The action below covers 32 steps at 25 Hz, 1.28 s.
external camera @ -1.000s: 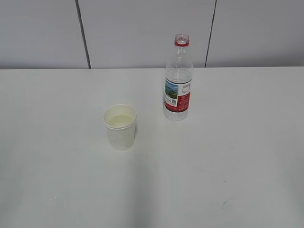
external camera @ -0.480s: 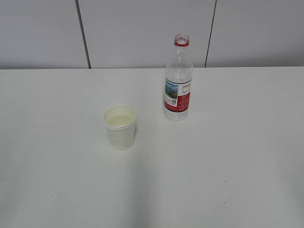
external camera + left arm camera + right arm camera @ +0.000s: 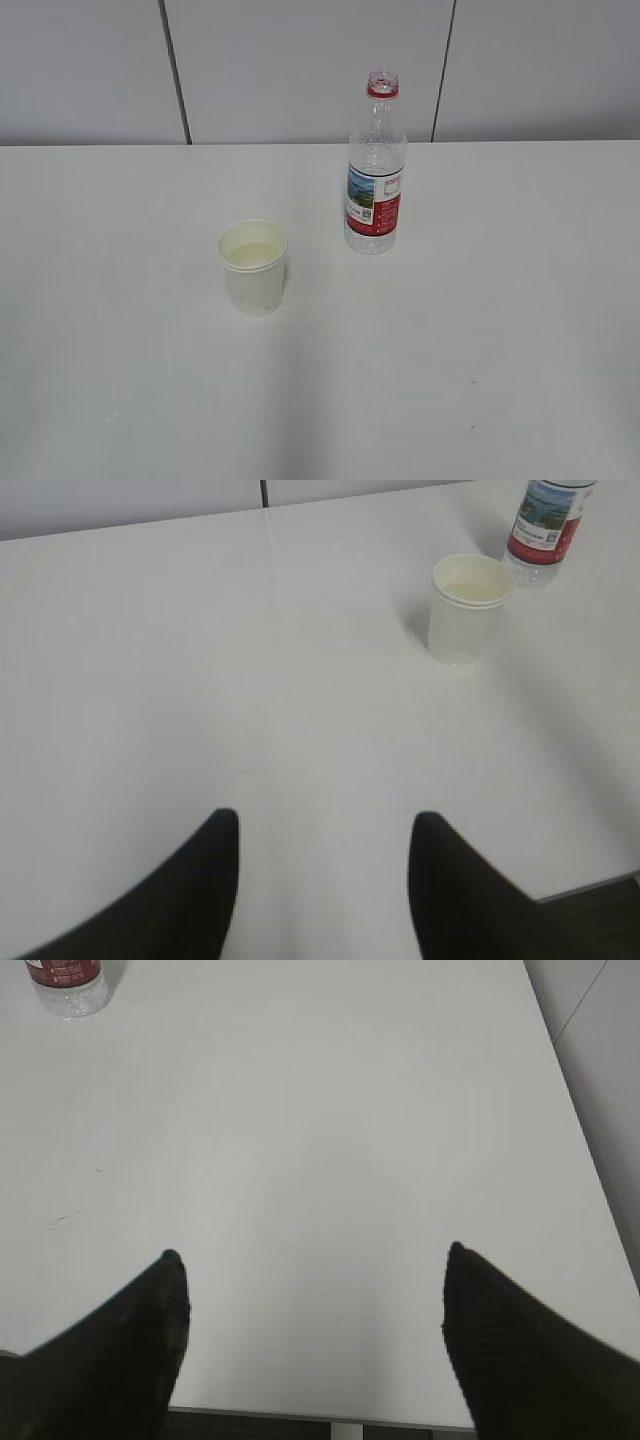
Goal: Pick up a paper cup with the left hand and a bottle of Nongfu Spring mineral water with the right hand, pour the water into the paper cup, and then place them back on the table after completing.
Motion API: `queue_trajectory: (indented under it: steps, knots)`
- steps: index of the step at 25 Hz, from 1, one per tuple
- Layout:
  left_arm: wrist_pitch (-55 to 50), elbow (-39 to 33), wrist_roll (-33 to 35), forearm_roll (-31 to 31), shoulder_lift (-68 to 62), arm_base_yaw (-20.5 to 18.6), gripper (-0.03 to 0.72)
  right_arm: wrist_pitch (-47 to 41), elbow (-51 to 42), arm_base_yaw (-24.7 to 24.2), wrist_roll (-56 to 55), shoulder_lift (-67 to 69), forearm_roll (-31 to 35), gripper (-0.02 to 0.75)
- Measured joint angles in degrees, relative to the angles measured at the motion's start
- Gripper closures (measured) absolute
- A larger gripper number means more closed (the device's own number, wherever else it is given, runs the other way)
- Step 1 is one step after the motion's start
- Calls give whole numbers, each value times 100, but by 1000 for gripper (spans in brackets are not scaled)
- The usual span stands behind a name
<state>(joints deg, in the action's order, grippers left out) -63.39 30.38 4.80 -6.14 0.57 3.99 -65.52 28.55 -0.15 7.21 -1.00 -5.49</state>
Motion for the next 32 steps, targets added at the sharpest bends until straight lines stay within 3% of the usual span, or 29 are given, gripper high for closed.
queue_trajectory:
  steps: [32]
  knots:
    - [0,0,0,0,0,0,398,0,0,0,0,0,0,152]
